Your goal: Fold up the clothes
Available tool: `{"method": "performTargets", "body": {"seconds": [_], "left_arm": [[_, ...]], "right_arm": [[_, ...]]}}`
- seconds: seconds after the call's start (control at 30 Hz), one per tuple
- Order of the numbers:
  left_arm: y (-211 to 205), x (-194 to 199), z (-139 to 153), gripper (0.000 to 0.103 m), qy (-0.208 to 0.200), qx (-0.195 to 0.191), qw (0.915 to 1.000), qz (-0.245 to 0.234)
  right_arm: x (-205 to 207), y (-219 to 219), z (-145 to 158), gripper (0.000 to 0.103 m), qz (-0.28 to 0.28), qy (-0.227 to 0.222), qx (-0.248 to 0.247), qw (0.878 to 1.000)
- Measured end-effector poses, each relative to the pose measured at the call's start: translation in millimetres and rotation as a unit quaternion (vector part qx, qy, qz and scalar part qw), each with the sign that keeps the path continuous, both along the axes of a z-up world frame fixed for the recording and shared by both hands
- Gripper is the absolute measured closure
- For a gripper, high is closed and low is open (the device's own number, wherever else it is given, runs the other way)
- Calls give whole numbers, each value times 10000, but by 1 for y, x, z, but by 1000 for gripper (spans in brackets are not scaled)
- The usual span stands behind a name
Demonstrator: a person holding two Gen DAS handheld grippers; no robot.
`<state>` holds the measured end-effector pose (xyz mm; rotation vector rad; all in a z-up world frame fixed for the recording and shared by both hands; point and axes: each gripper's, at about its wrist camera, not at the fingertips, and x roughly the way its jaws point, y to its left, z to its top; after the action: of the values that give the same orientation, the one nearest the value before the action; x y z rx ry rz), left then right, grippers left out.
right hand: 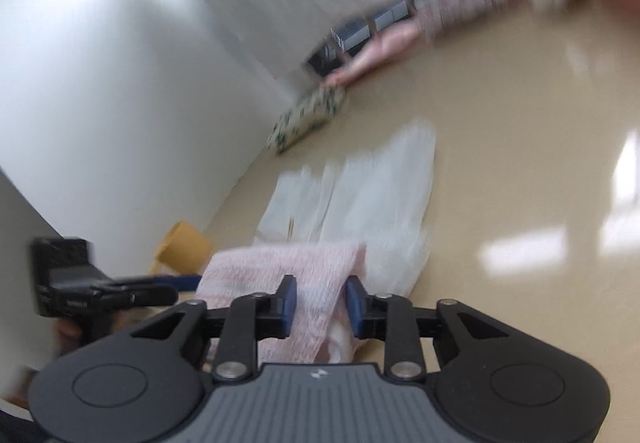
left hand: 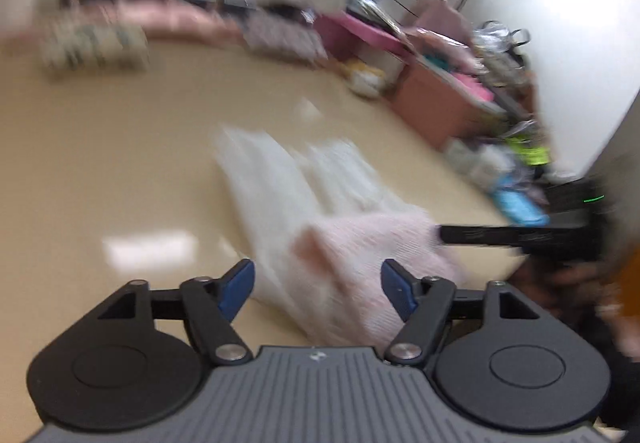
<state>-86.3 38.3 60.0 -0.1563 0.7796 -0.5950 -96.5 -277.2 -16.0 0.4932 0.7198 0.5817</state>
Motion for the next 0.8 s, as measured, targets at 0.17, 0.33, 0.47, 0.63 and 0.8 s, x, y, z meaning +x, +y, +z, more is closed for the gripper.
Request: {"method": "performTargets", "body": {"seconds": [0.17,0.33,0.47,0.63,0.8], "left_arm": [[-40,14,-20,78,-159,254,9995,96],[-18,21,-47,75,106,-66,9989,451],[6,17,-38,29,-211,-309,9970,670],[10,62,-29,54,153,-473,9972,551],[-18,119,-37,82,679,-96,9966,453]], "right_arm": [[2,40,23,97,51,-633,-1100,9919],[4,71,36,97,70,-1086,-1937,9750],[2,67,35,94,-11,-1116,-1816,9770],[46,24,50,80,-579,-761,-1456,9847],[118,19,27,94,-472,168,-1451,9882]]}}
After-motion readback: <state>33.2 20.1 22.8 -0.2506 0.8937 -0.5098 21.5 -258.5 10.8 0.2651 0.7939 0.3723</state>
